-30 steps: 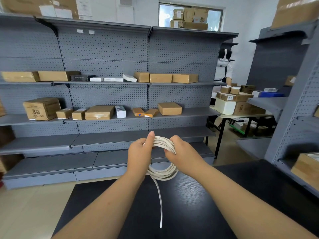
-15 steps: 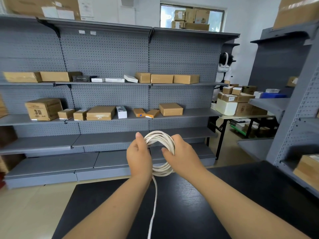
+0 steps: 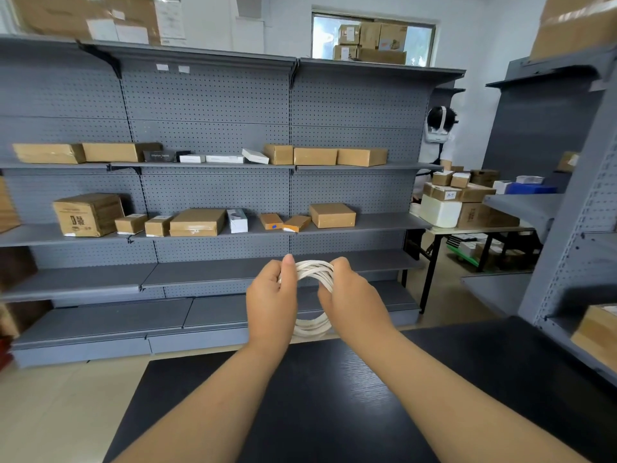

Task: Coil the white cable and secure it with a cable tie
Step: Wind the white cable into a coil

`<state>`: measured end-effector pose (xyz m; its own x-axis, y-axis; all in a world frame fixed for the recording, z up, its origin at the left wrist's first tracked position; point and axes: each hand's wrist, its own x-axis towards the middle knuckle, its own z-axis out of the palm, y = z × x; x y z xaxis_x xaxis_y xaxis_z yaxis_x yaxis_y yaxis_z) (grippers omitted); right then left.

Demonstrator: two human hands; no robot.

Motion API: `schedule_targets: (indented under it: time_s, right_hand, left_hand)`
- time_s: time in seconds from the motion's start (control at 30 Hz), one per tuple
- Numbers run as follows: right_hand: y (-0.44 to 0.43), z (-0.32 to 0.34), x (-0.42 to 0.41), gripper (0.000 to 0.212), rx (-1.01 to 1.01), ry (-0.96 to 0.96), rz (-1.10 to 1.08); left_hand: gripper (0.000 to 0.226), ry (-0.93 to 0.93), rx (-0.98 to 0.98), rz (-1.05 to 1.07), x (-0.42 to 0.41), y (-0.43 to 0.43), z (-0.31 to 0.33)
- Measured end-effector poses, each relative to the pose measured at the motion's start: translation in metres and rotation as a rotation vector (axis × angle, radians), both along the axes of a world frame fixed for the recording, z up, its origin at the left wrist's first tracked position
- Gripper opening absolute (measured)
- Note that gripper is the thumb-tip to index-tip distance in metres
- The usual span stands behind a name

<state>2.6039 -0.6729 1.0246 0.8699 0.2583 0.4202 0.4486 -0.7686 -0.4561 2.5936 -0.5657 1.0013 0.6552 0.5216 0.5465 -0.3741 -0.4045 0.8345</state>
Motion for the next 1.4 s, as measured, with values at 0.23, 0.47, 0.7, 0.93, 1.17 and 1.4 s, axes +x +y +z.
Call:
schedule_targets:
  time_s: [0.23, 0.47, 0.7, 0.93, 1.17, 1.4]
  right_hand:
    - [0.000, -0.002, 0.000, 0.016, 0.206, 0.025, -0.053]
    - [0.001, -0.012, 0.001, 0.014, 0.418, 0.153, -0.066]
    - [0.001, -0.010, 0.003, 0.021, 0.499, 0.248, -0.067]
    - [0.002, -0.014, 0.005, 0.027, 0.491, 0.256, -0.058]
    - [0.005, -0.014, -0.001, 0.026, 0.532, 0.268, -0.033]
    - [0.008, -0.017, 0.000, 0.020, 0.616, 0.196, -0.119]
  left_hand:
    - [0.053, 0.028, -0.375, -0.012, -0.004, -0.015, -0.006]
    - [0.048, 0.002, -0.269, 0.030, 0.003, -0.010, 0.007]
    - [0.047, -0.024, -0.110, 0.019, 0.002, -0.004, 0.022]
    - [0.048, -0.002, -0.042, -0.005, -0.002, 0.000, 0.023]
    - [0.048, 0.014, -0.016, -0.010, -0.003, 0.003, 0.025]
    - [0.036, 0.026, -0.260, -0.103, -0.005, -0.001, 0.020]
